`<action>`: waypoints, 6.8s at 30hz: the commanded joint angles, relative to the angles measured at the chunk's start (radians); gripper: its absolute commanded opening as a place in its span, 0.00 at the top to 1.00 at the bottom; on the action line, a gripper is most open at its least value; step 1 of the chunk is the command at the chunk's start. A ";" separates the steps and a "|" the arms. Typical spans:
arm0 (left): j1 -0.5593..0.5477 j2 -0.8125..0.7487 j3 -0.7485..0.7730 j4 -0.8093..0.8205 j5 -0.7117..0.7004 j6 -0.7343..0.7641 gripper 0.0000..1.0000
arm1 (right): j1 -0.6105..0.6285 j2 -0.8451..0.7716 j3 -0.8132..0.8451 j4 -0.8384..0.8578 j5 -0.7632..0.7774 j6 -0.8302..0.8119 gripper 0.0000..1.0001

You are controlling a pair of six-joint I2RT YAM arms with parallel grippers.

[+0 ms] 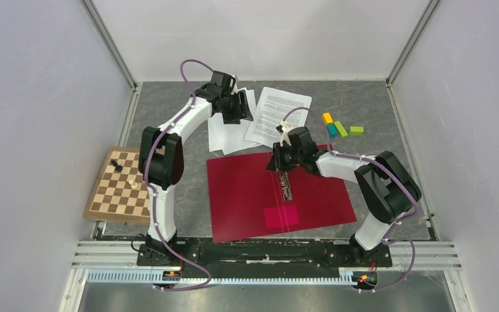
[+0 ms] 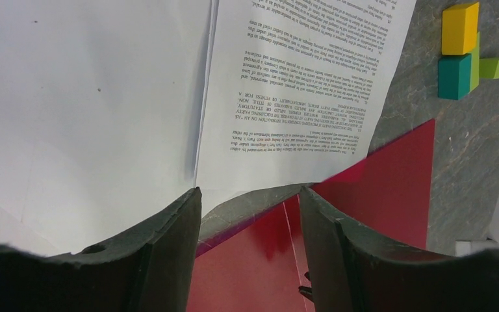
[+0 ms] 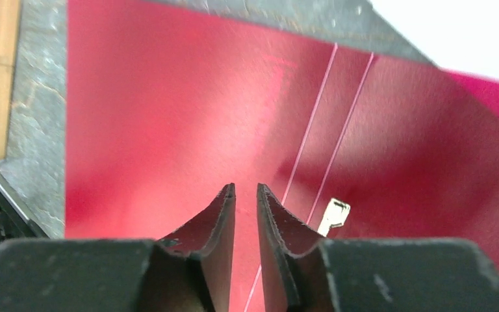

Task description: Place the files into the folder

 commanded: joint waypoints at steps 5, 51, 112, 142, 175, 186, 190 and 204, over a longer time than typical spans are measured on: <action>0.007 0.057 0.053 0.053 0.049 0.052 0.29 | -0.034 -0.087 0.162 -0.062 0.166 -0.029 0.43; 0.017 0.320 0.389 -0.018 0.336 -0.121 0.34 | -0.255 0.392 0.487 -0.014 0.214 0.066 0.02; 0.030 0.328 0.386 -0.085 0.214 -0.277 0.90 | -0.287 0.319 0.533 -0.071 0.138 0.048 0.02; -0.213 -0.579 -0.775 0.526 0.067 -0.845 0.98 | -0.401 -0.416 -0.025 -0.087 0.111 0.096 0.02; -0.217 -0.847 -0.857 0.183 -0.439 -0.385 0.24 | -0.257 -0.011 0.222 0.060 0.006 -0.086 0.02; 0.126 -0.348 -0.512 0.357 -0.177 -0.218 0.20 | -0.223 0.413 0.653 -0.007 -0.020 -0.144 0.02; 0.183 -0.194 -0.395 0.350 -0.103 -0.187 0.20 | -0.208 0.514 0.771 -0.054 -0.019 -0.155 0.02; 0.220 -0.084 -0.376 0.394 -0.078 -0.232 0.20 | -0.146 0.509 0.737 -0.213 0.104 -0.183 0.51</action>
